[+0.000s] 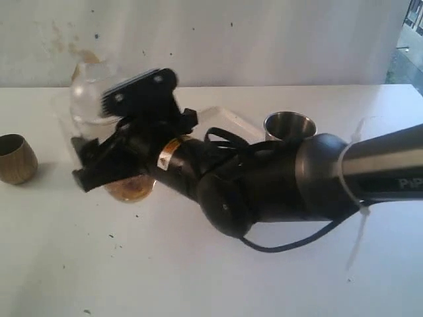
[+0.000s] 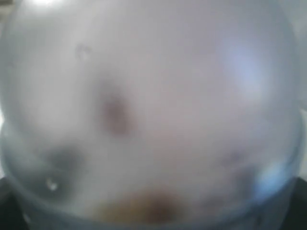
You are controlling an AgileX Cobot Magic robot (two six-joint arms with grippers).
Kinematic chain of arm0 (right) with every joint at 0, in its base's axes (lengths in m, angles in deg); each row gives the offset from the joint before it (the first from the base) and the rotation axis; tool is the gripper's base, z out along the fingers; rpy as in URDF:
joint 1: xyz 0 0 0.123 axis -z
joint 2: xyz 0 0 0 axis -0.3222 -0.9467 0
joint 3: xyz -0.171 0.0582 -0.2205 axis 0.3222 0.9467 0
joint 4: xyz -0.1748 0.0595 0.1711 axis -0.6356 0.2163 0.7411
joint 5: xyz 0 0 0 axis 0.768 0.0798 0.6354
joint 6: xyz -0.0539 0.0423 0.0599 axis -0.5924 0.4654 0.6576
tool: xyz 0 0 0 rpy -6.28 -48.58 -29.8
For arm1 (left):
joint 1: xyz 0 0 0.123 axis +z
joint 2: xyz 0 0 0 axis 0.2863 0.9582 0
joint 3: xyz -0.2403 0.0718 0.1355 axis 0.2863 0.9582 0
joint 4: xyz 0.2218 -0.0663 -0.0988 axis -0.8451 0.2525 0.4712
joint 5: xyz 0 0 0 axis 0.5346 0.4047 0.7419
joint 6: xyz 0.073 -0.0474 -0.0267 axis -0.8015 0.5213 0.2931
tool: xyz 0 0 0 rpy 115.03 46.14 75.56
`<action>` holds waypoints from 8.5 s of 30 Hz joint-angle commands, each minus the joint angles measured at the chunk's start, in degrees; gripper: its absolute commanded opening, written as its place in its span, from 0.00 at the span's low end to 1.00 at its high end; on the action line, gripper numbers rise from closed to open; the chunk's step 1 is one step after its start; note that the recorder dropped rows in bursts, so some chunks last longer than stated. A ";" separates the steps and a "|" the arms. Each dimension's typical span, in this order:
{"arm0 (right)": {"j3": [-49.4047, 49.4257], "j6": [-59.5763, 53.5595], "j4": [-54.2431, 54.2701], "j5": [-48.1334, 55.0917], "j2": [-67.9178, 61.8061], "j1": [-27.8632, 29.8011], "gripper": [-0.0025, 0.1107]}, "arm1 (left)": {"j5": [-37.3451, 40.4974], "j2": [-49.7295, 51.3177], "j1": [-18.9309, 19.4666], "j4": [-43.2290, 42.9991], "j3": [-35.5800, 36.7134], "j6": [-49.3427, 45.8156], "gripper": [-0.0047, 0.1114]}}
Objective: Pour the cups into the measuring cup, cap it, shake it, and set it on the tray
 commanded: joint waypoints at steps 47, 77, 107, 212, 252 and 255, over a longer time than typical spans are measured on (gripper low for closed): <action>-11.26 -21.76 15.85 6.58 -2.30 8.58 0.02 | -0.62 -0.24 -0.07 -0.17 0.32 0.11 0.04; -40.99 -109.55 78.87 0.56 -21.35 9.31 0.02 | -0.62 -0.24 -0.07 -0.17 0.32 0.11 0.04; -35.57 -86.72 88.00 30.11 -11.65 6.71 0.02 | -0.62 -0.24 -0.07 -0.17 0.32 0.11 0.04; 5.87 -93.64 88.00 55.76 31.58 12.04 0.02 | 57.75 110.99 -17.46 1.85 -93.33 -4.05 0.04; 7.14 -93.84 86.01 47.43 36.09 12.37 0.02 | 28.35 61.32 -26.89 -2.34 -59.76 9.63 0.94; 7.14 -93.84 82.12 46.77 36.09 12.37 0.02 | 18.76 50.17 -26.89 -3.74 -49.61 17.14 0.94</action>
